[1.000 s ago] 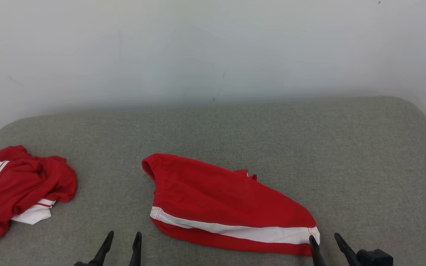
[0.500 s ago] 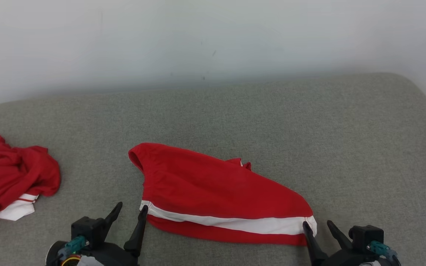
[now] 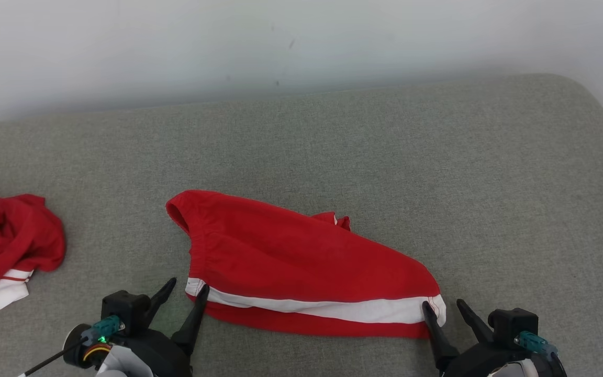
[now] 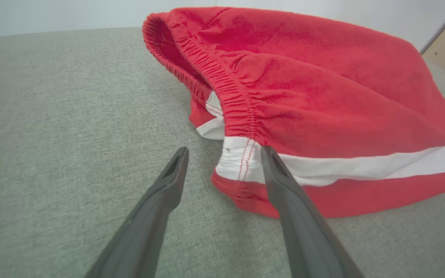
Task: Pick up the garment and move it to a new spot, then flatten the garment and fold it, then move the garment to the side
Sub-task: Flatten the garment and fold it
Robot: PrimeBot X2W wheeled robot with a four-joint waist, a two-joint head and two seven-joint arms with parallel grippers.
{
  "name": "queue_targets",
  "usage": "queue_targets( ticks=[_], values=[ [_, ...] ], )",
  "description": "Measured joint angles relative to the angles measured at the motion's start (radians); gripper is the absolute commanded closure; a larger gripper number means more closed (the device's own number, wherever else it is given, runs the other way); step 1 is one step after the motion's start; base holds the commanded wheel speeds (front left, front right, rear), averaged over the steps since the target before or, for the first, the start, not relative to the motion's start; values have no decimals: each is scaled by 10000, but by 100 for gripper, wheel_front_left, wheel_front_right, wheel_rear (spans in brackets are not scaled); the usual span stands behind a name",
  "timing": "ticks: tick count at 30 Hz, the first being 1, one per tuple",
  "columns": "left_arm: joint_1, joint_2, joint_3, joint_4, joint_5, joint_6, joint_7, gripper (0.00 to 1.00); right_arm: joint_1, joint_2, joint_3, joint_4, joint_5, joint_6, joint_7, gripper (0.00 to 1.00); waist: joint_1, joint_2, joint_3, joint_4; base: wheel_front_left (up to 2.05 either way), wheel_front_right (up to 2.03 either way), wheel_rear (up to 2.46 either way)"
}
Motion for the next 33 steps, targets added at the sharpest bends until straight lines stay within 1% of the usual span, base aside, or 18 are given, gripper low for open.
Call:
queue_targets(
  ticks=[1,2,3,4,5,6,7,8,18,22,28,33],
  values=[
    [-54,29,-157,21,-113,0,-12,22,0,-2,4,0,-2,0,-13,0,0,0,18,-11,0,0,0],
    [-107,56,-318,38,-201,0,-13,32,0,-2,4,0,-6,0,-21,0,0,0,34,-20,0,0,0],
    [-151,79,-426,58,-274,0,-27,47,0,-2,0,-2,-12,2,-23,0,0,0,47,-26,0,0,0],
    [-195,113,-539,92,-339,0,-79,59,0,-2,10,-2,-13,0,-25,0,0,0,58,-30,0,0,0],
    [-244,153,-631,127,-393,0,-92,67,-1,-2,10,-2,-13,0,-27,0,0,0,69,-31,0,0,0],
    [-303,192,-715,167,-422,0,-128,81,-2,-2,17,-4,-13,0,-44,0,0,0,77,-32,0,0,0],
    [-354,221,-800,196,-489,0,-180,87,-7,-2,31,-6,-13,0,-50,0,0,0,83,-30,0,0,0],
    [-393,245,-897,207,-539,0,-186,100,-15,-2,38,-8,-13,0,-50,0,0,0,88,-28,0,0,0],
    [-721,483,-1678,268,-1402,0,-401,100,-96,-4,82,-63,31,2,142,0,-2,0,138,44,0,0,0],
    [-788,711,-1755,192,-1797,0,-449,100,-154,-6,-138,-291,125,0,721,0,-2,0,185,57,0,0,0],
    [-933,1034,-1733,-280,-2872,0,-489,100,-239,4,-522,-740,69,2,1946,0,-1,0,379,10,0,0,0],
    [-1148,1455,-1916,-499,-3254,0,-491,100,-256,6,-585,-1037,81,0,2458,0,-1,0,591,-74,0,0,0]
  ],
)
